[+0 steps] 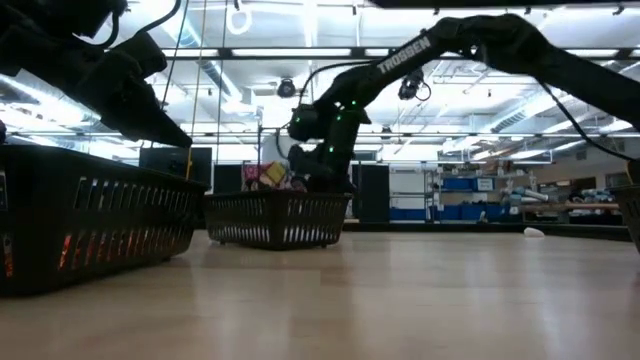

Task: Sort Halloween decoration
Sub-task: Put the white ghost toy into the middle black basket

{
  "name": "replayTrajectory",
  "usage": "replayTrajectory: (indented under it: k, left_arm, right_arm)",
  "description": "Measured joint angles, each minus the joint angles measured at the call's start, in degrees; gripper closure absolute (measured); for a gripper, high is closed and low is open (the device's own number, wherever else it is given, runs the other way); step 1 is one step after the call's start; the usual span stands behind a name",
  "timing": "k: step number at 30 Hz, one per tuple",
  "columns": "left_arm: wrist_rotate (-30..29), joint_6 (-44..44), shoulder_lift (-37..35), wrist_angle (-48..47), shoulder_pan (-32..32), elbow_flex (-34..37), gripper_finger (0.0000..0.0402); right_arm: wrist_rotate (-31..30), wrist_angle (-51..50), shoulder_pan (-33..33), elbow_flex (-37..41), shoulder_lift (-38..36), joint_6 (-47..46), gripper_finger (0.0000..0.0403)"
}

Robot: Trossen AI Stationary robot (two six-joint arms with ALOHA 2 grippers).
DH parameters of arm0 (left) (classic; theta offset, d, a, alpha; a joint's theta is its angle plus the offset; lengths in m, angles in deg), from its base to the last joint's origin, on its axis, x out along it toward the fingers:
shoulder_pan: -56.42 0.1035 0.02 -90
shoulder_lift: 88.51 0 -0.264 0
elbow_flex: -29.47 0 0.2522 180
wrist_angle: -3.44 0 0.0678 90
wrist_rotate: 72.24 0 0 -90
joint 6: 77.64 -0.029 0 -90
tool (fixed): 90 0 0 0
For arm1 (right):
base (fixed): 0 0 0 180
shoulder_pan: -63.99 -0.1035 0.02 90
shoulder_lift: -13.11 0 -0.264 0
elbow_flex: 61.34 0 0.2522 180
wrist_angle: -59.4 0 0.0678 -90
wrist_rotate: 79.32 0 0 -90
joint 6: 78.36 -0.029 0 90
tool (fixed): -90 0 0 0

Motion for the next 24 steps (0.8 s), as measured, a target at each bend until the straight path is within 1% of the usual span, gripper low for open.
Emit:
replayTrajectory:
  k: [2, 4, 6, 9, 13, 17, 18, 22, 24]
  left_arm:
    - [0.0, 0.0, 0.0, 0.0, 0.0, 0.0, 0.0326]
    - [0.0, 0.0, 0.0, 0.0, 0.0, 0.0, 0.0326]
    - [0.0, 0.0, 0.0, 0.1, 0.0, 0.0, 0.0326]
    - [0.0, -0.1, 0.0, 0.2, 0.0, 0.0, 0.0326]
    - [0.0, -0.2, 0.0, 0.1, 0.0, 0.0, 0.0326]
    - [0.0, -1.3, 0.0, 0.1, 0.0, 0.0, 0.0326]
    - [0.0, -1.3, 0.0, -0.1, 0.0, 0.0, 0.0326]
    - [0.0, -0.1, 0.0, -1.4, 0.0, 0.0, 0.0326]
    - [0.0, 0.0, 0.0, -2.3, 0.0, 0.0, 0.0326]
  right_arm:
    - [-0.2, -1.8, -0.1, -1.6, 0.2, -0.3, 0.0158]
    - [0.7, -1.3, -0.1, -2.0, -0.3, -0.9, 0.0158]
    - [0.8, -3.7, 0.0, -2.5, -0.2, -1.8, 0.0159]
    - [-1.2, -4.7, -0.1, -2.5, -0.1, -2.0, 0.0162]
    - [-1.6, -6.2, -1.6, -3.6, -0.1, -3.8, 0.0167]
    - [-2.3, -7.1, -2.9, -5.5, -0.2, -1.7, 0.0169]
    - [-2.7, -9.1, -3.1, -6.1, -0.2, -0.8, 0.017]
    - [-8.4, -21.2, -3.5, -8.1, -1.0, 0.6, 0.0176]
    - [-9.4, -27.8, -3.3, -8.1, -1.7, -0.4, 0.0181]
